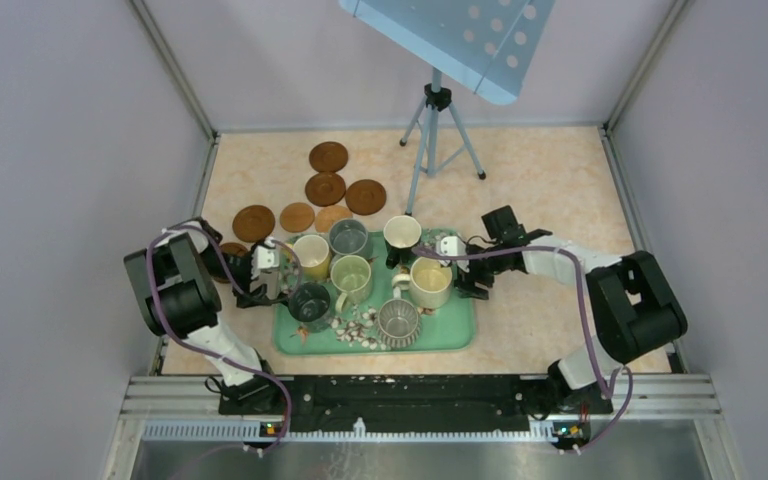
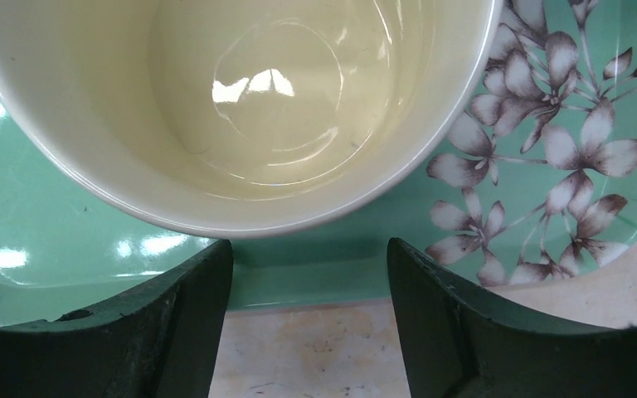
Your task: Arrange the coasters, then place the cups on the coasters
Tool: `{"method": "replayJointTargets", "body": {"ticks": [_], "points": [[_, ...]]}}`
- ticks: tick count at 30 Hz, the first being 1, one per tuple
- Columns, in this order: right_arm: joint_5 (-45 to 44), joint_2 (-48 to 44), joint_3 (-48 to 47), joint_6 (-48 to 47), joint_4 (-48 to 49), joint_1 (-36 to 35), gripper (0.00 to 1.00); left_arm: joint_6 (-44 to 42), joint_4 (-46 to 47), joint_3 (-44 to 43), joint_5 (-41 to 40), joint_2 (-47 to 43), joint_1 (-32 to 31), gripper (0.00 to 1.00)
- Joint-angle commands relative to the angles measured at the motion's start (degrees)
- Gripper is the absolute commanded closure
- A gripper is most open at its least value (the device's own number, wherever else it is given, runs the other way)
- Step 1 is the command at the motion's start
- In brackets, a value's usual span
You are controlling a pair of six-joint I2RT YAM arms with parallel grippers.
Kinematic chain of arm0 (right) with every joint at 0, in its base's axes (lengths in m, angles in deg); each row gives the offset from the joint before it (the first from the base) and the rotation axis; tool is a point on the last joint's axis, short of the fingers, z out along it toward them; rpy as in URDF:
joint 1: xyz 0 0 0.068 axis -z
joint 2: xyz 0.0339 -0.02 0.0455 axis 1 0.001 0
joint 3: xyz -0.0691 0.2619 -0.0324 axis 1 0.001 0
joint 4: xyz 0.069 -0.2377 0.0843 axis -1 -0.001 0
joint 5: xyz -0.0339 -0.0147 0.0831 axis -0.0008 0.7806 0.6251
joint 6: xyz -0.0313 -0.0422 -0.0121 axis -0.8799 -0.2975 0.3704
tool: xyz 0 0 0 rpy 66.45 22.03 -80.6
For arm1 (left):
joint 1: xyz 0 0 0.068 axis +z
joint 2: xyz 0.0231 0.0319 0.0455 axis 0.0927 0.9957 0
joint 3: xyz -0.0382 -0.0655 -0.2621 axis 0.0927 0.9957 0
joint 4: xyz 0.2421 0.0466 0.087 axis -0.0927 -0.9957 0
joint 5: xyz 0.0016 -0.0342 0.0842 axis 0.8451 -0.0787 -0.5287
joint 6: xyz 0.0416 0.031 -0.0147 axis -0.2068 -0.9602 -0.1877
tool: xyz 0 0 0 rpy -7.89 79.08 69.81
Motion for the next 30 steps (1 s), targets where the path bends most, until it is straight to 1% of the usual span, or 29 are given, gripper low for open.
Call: {"method": "replayJointTargets", "body": {"ticks": [1,9,16,18,23,30], "points": [[-1.2,2.3,-1.6,-2.0,-1.0,-0.5,0.33,-2.8,2.4,1.2,1.5,-1.4,-2.1,0.10],[-4.7,4.3,-1.9,-2.8,-2.8,0.0,0.37,-2.0,7.2,5.6,2.6,-2.4,-7.6,0.10],[-4.3,4.5,-2.6,-4.7,-6.0,4.9,0.40,1.6,8.2,4.9,5.1,-1.5,-11.5,0.11],[-4.0,3.8,-2.7,-5.4,-6.9,6.1,0.41,3.3,9.7,5.1,5.6,-1.7,-12.6,0.11],[-6.5,4.0,-3.0,-8.2,-8.9,9.7,0.41,10.0,12.8,4.4,7.7,-2.3,-16.1,0.11],[-7.9,5.1,-4.5,-13.1,-11.1,16.5,0.42,19.0,18.9,5.5,8.1,-2.9,-23.4,0.13]]}}
